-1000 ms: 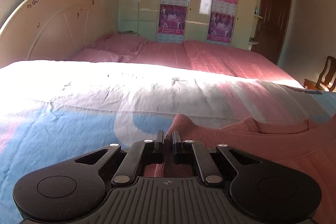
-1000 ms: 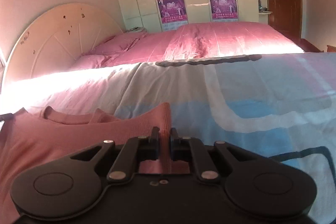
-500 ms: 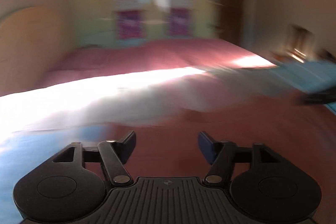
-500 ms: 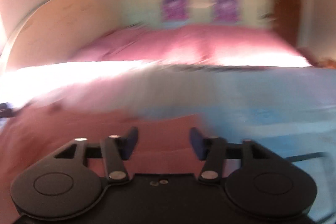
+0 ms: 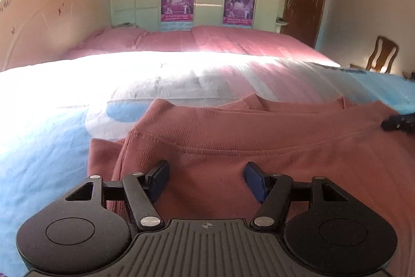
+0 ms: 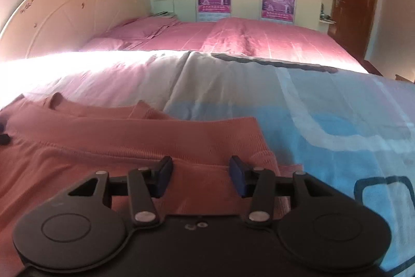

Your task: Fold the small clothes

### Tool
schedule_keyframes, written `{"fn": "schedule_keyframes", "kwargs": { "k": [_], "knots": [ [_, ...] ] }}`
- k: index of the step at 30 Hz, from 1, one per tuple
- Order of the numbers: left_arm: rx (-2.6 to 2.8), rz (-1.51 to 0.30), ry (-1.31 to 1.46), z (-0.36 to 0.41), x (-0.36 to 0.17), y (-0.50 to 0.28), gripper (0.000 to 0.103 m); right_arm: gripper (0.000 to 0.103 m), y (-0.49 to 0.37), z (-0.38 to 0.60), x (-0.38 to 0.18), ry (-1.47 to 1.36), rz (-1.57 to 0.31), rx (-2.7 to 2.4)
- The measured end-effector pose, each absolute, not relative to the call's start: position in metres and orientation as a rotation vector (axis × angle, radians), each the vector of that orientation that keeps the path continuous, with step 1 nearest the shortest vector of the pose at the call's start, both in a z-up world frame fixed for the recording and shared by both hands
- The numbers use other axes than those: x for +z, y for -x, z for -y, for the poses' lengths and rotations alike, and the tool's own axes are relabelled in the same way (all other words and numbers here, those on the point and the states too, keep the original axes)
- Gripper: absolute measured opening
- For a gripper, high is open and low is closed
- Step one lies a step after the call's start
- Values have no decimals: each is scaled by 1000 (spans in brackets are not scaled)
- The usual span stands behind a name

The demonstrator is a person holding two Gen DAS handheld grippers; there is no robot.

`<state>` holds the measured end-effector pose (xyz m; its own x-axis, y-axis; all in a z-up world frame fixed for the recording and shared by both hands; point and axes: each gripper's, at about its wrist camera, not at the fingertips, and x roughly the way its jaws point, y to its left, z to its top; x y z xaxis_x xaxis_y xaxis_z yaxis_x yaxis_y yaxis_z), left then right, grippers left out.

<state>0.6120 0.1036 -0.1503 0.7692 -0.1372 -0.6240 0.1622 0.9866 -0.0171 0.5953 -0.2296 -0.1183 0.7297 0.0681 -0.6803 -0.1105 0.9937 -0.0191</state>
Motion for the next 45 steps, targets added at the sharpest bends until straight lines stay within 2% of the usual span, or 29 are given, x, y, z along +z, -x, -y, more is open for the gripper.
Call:
{"fn": "schedule_keyframes", "kwargs": {
  "k": [4,7,8,9,14,16,19,21,23,27,31,36,37,39,45],
  "knots": [
    [-296,-623,-38,-62,-135,-596,64,44,-567,199,-100,36,-706,183],
    [-389,-655,-112,-19,-149,-584,65,44,-551,156,-111,108,-739,318],
    [-379,-654,-134,-11,-155,-582,74,46,-553,146,-120,126,-764,326],
    [-366,-630,-157,-8,-159,-579,76,47,-552,141,-126,134,-754,306],
    [-305,-646,-168,-16,-148,-565,77,43,-542,138,-113,110,-742,297],
    [-232,-659,-149,-40,-152,-556,77,43,-527,144,-116,208,-748,274],
    [-105,-672,-100,-90,-156,-540,77,45,-511,216,-111,135,-772,107],
    [-88,-683,-7,-112,-162,-535,77,42,-504,251,-113,86,-792,6],
    [-91,-654,0,-102,-155,-529,77,41,-501,254,-112,55,-787,-5],
    [-241,-603,-28,-41,-145,-513,77,42,-482,199,-95,50,-688,112],
    [-286,-682,-109,16,-166,-513,78,47,-476,128,-127,152,-753,256],
    [-252,-667,-26,5,-159,-498,80,44,-472,128,-119,103,-740,229],
    [-244,-672,-34,4,-160,-496,80,40,-467,122,-117,108,-733,245],
    [-240,-673,-55,1,-163,-494,80,43,-455,110,-123,162,-743,239],
    [-200,-643,-151,-20,-149,-480,80,41,-436,126,-120,185,-748,217]
  ]
}}
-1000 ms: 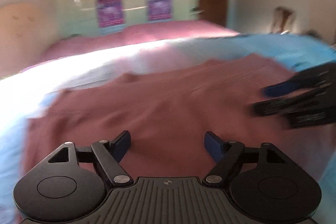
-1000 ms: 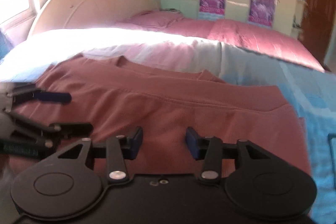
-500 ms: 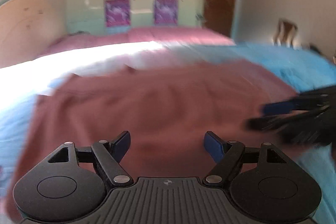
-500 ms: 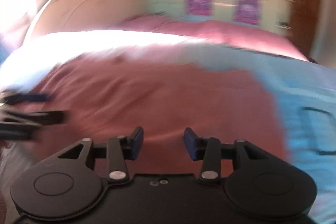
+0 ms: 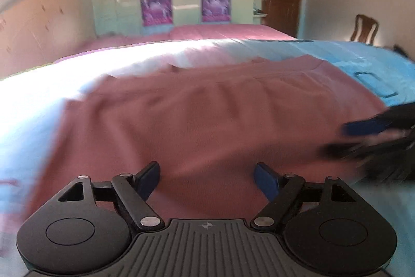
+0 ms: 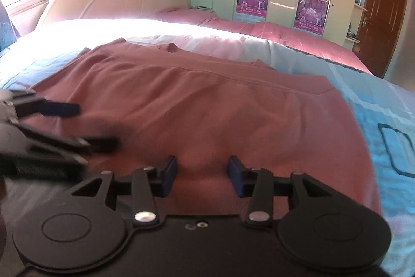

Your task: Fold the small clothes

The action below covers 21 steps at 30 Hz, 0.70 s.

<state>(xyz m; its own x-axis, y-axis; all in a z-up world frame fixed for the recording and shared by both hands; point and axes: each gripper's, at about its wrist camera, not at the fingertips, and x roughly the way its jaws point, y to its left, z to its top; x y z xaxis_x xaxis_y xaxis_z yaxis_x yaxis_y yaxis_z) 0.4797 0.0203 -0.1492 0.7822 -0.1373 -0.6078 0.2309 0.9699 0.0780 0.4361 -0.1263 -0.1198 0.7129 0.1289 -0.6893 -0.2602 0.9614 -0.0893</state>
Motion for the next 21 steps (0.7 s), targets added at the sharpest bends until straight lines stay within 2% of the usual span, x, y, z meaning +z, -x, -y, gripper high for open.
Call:
{"fn": "schedule_keyframes", "kwargs": {
  "k": [4,7,13,17,21],
  "knots": [
    [-75,-719,-108,-90,-159,-470,80,41,-424,203,-113,137,-772,7],
    [-39,-707,-76,-114,-163,-457,80,41,-414,245,-122,92,-809,-36],
    [-112,-655,-45,-57,-148,-445,80,40,-405,196,-101,96,-748,35],
    [-163,-719,-50,-19,-162,-456,80,40,-413,144,-117,114,-784,142],
    [-150,-722,-45,-16,-165,-457,82,41,-412,130,-130,149,-791,100]
  ]
}}
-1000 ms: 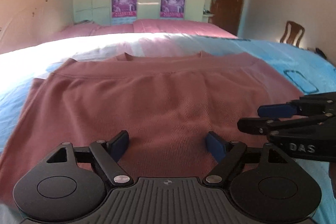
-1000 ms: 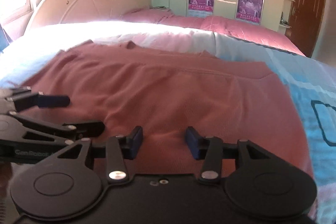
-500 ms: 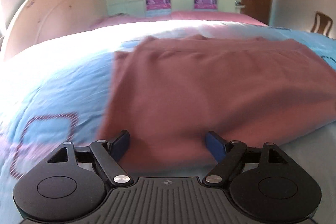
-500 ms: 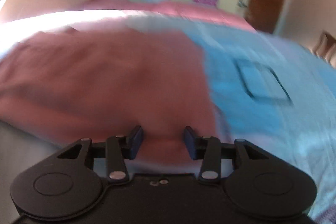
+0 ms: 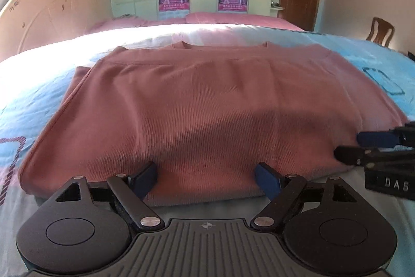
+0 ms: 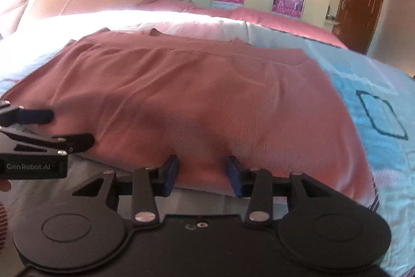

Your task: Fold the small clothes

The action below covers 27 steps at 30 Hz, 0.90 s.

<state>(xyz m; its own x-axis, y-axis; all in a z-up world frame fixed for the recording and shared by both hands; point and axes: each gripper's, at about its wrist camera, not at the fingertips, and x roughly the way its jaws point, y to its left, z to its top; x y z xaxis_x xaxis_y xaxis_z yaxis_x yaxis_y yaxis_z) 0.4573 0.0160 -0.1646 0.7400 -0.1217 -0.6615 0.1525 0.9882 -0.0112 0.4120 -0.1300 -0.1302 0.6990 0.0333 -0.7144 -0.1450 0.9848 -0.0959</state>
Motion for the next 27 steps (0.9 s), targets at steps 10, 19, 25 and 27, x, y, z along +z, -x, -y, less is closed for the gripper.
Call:
{"fn": "schedule_keyframes", "kwargs": {
  "k": [10,19,25,27],
  "knots": [
    [-118,-688,-76,-26,-156,-454,82,38,-409,136,-118,118,-759,109],
    [-12,-688,-48,-99,-169,-448,82,35,-396,229,-128,89,-781,-76],
    [-1,-695,-57,-97,-170,-450,83,36,-396,229,-125,71,-795,-80],
    [-1,-696,-55,-98,-170,-448,83,36,-396,229,-125,73,-798,-81]
  ]
}}
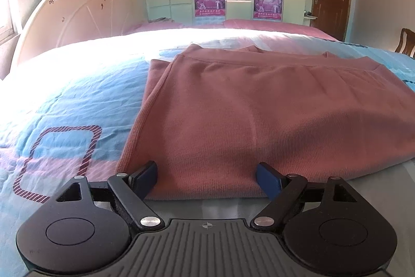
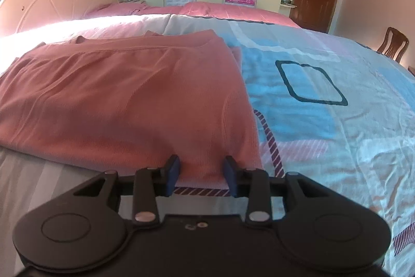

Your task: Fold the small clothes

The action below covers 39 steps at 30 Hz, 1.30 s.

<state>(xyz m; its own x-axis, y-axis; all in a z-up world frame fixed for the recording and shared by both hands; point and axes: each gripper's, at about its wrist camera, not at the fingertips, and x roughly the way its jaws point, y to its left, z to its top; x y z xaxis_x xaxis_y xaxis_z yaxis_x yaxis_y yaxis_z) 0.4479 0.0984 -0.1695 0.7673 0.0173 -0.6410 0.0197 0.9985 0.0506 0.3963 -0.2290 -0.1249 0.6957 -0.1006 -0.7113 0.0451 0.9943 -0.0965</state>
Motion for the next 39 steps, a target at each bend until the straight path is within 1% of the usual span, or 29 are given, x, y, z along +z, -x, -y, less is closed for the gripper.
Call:
{"fn": "schedule_keyframes", "kwargs": {
  "k": [2,5,7,9,12,15,18,19,21,23,26,28,30,34,36,38,39],
  "knots": [
    [-1,-699,-59,-101,-167,-443,83,36,-398,228,-123,73,-800,-82],
    [-17,-651,-76,-102,-157,-435,83,35,-393,230,-120,82,-776,-85],
    [-16,-709,-65,-108,-165,-440,83,35,-391,233,-124,106,-789,-93],
    [-24,-708,-16,-116,-168,-441,84,35,-389,241,-126,57,-792,-90],
    [-9,-710,-22,-113,-161,-441,84,35,-392,242,-118,36,-798,-90],
    [1,-691,7,-111,-151,-429,84,38,-389,240,-104,-3,-750,-67],
    [10,-706,137,-118,-148,-417,83,45,-389,230,-94,-12,-706,-24],
    [12,-712,190,-121,-149,-415,83,44,-390,225,-91,-15,-697,1],
    [26,-717,308,-127,-155,-412,83,39,-397,215,-88,-30,-697,40],
    [60,-717,424,-136,-164,-412,81,10,-406,205,-87,-42,-704,81],
    [95,-674,577,-149,-172,-413,74,7,-418,195,-86,-86,-711,128],
    [118,-644,646,-155,-177,-418,71,6,-425,188,-86,-108,-714,151],
    [149,-601,694,-156,-181,-423,70,2,-433,179,-86,-119,-715,175],
    [159,-532,784,-156,-194,-440,69,1,-455,160,-89,-133,-723,233],
    [163,-527,842,-160,-199,-453,55,1,-467,150,-91,-140,-725,264],
    [184,-550,903,-166,-203,-463,25,1,-480,139,-95,-141,-731,287],
    [196,-556,927,-167,-203,-468,14,1,-486,133,-98,-142,-735,295]
  ]
}}
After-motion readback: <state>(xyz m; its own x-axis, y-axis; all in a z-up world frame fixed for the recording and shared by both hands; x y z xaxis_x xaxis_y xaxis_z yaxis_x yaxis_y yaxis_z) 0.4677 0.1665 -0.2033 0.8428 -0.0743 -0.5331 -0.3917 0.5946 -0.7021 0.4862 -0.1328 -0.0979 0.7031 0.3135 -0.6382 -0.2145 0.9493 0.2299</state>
